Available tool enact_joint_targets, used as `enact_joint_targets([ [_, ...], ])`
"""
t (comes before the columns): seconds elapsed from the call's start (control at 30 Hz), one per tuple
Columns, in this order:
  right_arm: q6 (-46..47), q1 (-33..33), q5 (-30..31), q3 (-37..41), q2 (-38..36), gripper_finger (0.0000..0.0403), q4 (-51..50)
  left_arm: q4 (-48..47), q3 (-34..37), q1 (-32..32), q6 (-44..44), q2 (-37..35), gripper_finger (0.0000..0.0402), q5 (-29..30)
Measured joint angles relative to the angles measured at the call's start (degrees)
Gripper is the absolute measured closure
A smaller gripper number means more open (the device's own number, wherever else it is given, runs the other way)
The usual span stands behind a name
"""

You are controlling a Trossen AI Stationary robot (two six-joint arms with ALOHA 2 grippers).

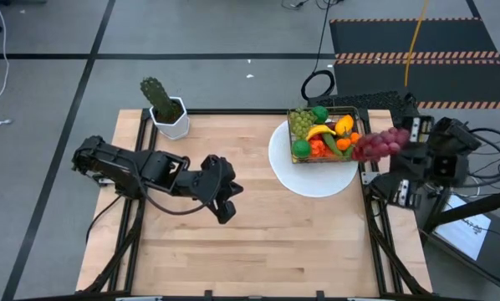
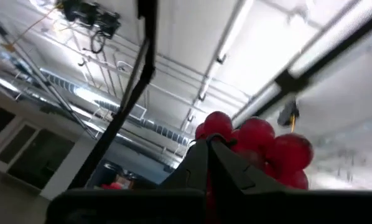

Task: Build produce basket
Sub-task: Put the red grapes into the gold wire basket

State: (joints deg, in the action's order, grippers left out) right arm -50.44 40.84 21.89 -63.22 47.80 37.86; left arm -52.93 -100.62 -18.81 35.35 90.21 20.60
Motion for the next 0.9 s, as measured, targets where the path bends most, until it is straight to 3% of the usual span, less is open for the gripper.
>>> enact_joint_targets([
  [0.2,-9.0,0.0,-4.4,0.0,0.4,0.0403,0.0,0.0,0.0,-1.0,0.8,0.0,0.038,0.0],
  [0.37,-9.4,0.0,-7.1,0.0,0.9,0.0403,-0.4,0.0,0.0,-1.3,1.2,0.0,0.038,0.0],
  [0.9,-8.3,0.0,-6.9,0.1,2.4,0.0403,0.9,0.0,0.0,-1.4,1.2,0.0,0.038,0.1],
])
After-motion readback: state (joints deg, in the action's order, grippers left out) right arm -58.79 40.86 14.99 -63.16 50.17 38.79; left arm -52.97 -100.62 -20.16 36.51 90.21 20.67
